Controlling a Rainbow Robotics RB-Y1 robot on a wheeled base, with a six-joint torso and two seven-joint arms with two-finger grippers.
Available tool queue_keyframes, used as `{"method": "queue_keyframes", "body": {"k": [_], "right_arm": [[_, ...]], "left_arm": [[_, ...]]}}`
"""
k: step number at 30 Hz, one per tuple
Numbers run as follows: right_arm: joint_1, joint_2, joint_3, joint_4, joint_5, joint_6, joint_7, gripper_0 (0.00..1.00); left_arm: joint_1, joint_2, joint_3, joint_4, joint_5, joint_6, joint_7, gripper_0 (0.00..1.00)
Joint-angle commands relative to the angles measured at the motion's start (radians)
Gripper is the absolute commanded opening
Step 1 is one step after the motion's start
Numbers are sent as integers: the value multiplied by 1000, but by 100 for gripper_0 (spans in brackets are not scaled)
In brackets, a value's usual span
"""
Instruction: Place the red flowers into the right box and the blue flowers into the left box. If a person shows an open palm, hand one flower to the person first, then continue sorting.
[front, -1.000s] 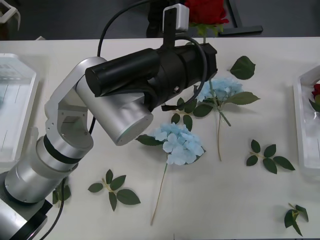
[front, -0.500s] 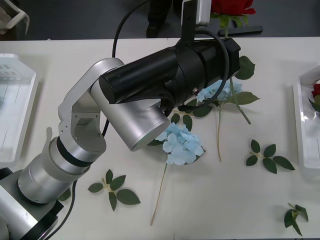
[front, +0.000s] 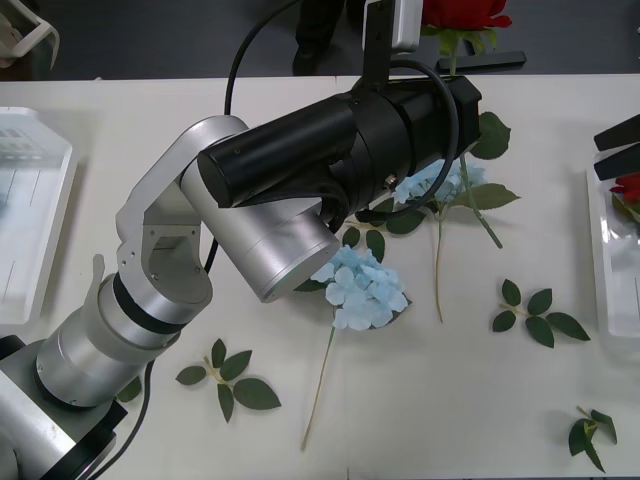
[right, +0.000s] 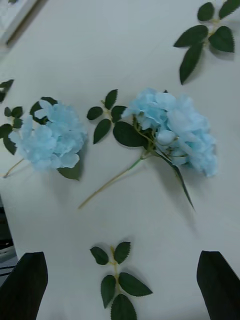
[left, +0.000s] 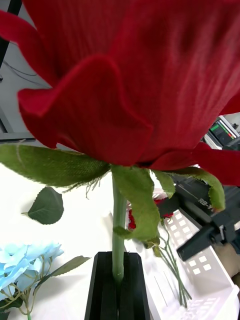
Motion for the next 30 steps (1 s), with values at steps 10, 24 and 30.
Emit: {"method": "queue_keyframes", "body": {"k": [10,24,30], "right_arm": [[199,35,-24,-386,-259,-39,-266,87],[374,88,-21,-654,-326,-168,-364,87],[417,141,-21,-717,-300,-214,-393,87]], "left_arm": [[-47,-28,-13,-46,-11,-16,8,0],[-47,-28,-13,-46,-11,-16,8,0],[-47,-28,-13,-46,-11,-16,8,0]]}}
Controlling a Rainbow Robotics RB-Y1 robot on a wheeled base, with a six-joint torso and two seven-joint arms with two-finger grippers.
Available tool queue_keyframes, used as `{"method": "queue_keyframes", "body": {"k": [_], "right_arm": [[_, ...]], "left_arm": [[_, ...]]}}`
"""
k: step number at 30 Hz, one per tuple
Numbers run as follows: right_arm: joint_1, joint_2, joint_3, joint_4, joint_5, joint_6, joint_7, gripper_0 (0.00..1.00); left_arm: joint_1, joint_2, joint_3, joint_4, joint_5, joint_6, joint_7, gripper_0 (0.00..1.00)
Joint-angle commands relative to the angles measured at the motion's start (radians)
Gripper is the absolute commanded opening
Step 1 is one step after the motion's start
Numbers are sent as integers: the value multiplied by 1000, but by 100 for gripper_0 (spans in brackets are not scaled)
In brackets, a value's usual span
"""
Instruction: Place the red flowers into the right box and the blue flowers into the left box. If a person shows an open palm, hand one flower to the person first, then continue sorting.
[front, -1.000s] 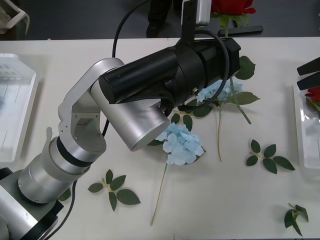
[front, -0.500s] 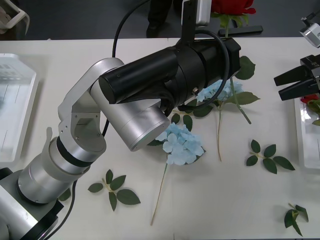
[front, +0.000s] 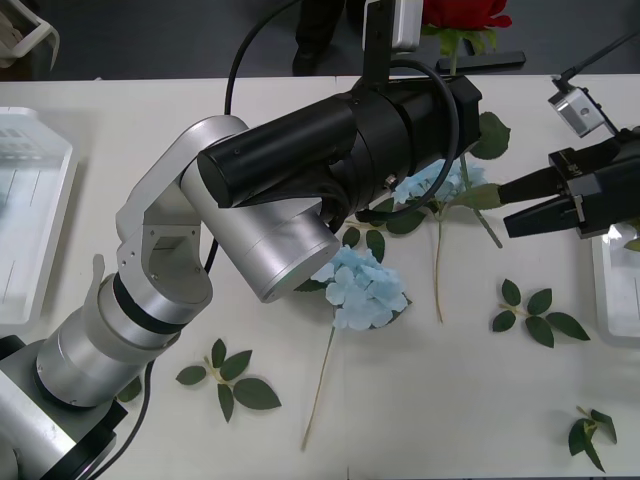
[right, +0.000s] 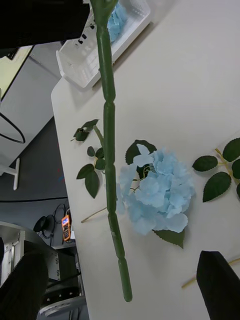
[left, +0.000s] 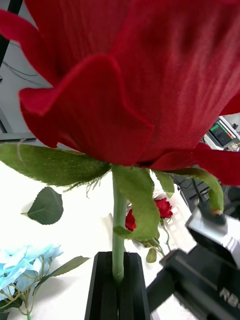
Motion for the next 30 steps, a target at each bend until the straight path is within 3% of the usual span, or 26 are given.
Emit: {"method": "queue_keyframes", "body": {"k": [1,3,6,10,11,23,24,25,26,27,29,30], "right_arm": [[25,64,-18,-58,20,-24,-41,87],[27,87,-18,-62,35,-31,-47,81],[27,116,-18,-70,54,-53,-58,57],[27,139,-6,-78,58,-90,-78,6],[25,139,4,-78,58,-102,-83,0],[27,134,17,-81,75,-129,-101,0],[27,134,17,-81,77,-129,-102,0],[27,133,17,-81,80,-129,-102,0],[27,133,17,-81,83,-129,-104,0],[27,133,17,-81,83,-129,-104,0],[27,130,17,-81,89,-129,-107,0],[27,126,17,-81,89,-129,-107,0]], "left_arm": [[-47,-28,-13,-45,-11,-16,8,0],[-47,-28,-13,-45,-11,-16,8,0],[-47,-28,-13,-45,-11,-16,8,0],[-47,-28,-13,-45,-11,-16,8,0],[-47,-28,-13,-45,-11,-16,8,0],[-47,-28,-13,-45,-11,-16,8,0],[-47,-28,-13,-45,-11,-16,8,6],[-47,-28,-13,-45,-11,-16,8,38],[-47,-28,-13,-45,-11,-16,8,60],[-47,-28,-13,-45,-11,-16,8,67],[-47,-28,-13,-45,-11,-16,8,98],[-47,-28,-13,-45,-11,-16,8,100]]}}
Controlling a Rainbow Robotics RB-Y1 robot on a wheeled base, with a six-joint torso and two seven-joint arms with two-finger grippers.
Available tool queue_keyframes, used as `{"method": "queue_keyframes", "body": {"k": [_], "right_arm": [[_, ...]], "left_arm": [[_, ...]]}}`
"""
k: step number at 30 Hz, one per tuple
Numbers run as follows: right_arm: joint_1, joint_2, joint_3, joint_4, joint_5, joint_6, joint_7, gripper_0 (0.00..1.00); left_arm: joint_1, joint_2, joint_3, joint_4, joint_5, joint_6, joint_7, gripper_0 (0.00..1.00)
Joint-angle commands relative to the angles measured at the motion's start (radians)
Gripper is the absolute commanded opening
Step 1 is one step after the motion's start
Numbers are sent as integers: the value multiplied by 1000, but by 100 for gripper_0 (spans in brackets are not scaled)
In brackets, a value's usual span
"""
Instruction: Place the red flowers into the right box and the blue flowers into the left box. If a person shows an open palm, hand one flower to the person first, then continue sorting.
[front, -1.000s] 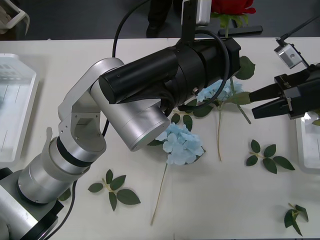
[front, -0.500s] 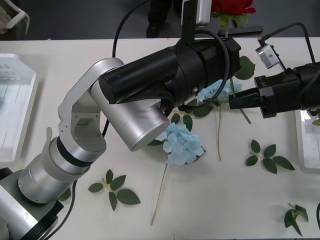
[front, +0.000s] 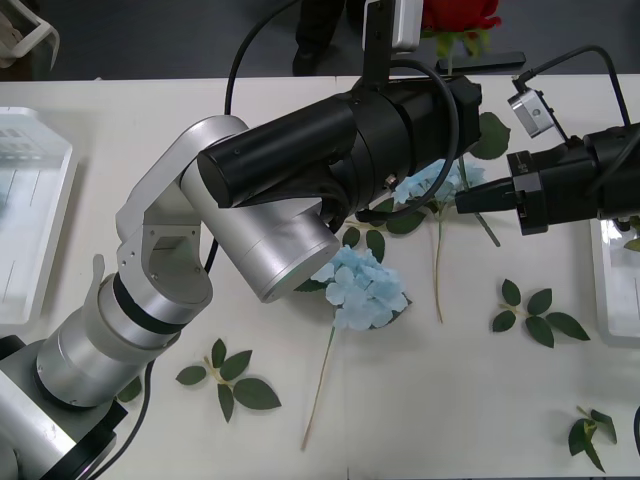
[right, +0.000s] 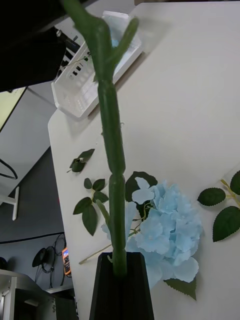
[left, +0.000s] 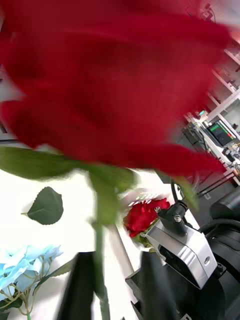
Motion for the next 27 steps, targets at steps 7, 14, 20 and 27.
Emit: {"method": "queue_keyframes", "body": {"k": [7,14,20,27], "right_arm": [[5,-21,7,-32,17,-8,-50,0],[5,-61,-4,-8,17,-9,-75,0],[5,-156,-33,110,39,-11,-124,0],[1,-310,-91,241,247,-15,-173,0]], "left_arm": [[-47,-28,-13,-45,-11,-16,8,100],[-47,-28,-13,-45,-11,-16,8,100],[-25,-10,-9,-28,-28,-10,9,100],[-30,87,33,-92,95,21,11,100]]}}
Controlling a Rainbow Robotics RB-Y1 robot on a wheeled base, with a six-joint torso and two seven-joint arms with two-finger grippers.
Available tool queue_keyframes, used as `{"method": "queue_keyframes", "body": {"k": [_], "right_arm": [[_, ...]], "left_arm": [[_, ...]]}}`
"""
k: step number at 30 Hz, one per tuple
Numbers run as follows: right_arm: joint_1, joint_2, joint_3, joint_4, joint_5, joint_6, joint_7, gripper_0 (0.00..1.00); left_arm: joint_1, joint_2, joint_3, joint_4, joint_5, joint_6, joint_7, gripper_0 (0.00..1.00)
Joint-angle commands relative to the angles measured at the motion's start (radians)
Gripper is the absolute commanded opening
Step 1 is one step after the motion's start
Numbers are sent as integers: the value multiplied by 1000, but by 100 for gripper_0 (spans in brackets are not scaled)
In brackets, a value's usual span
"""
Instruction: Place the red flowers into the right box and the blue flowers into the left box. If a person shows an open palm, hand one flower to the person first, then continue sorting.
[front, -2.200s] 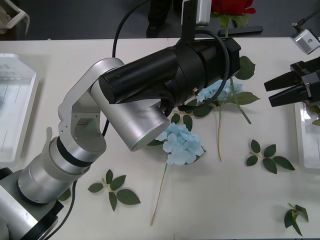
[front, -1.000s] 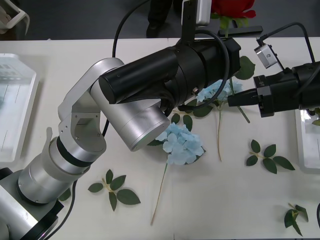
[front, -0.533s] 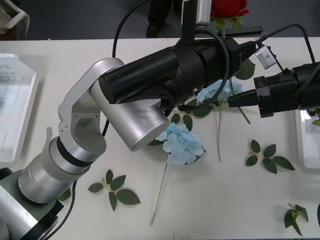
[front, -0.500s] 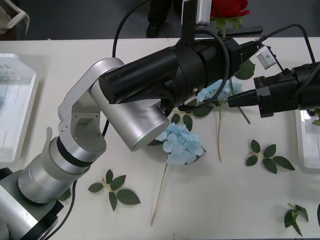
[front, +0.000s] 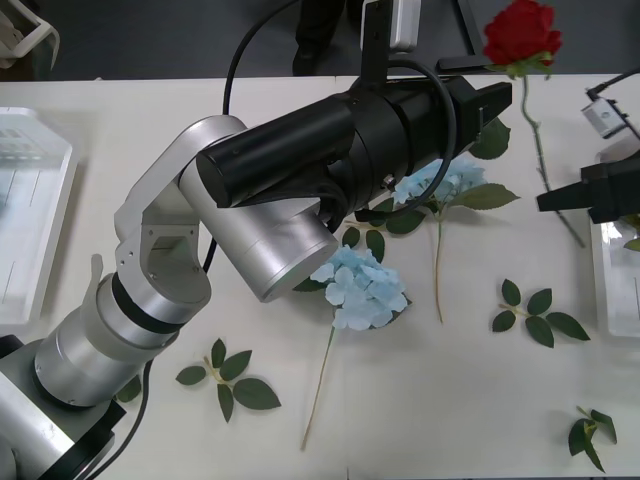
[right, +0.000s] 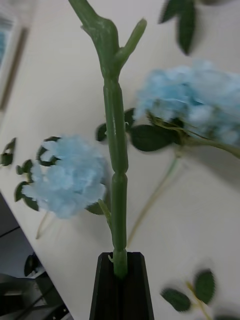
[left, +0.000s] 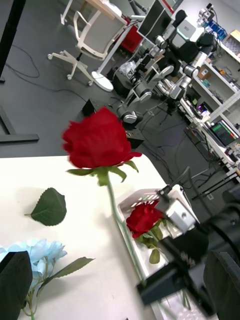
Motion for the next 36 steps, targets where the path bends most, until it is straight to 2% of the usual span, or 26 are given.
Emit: {"method": "queue_keyframes", "body": {"k": [1,5,11,17,22,27,36], "right_arm": [[0,-137,-69,73,129,-8,-19,0],[-1,-176,-133,196,236,7,-27,0],[0,-233,-176,325,405,19,-17,0],[3,-242,-176,434,535,29,6,0],[3,-235,-173,483,630,19,6,0],[3,-189,-172,511,704,-25,1,0],[3,-104,-141,511,807,-157,-5,0]], "left_arm": [[-30,104,43,-121,121,48,9,100],[-7,187,113,-251,272,199,2,100],[99,305,198,-425,425,421,-18,100],[214,415,175,-474,460,640,-41,100],[287,475,127,-472,447,702,-51,100],[295,503,29,-451,362,760,-44,100],[263,423,-204,-253,158,685,-43,100]]}}
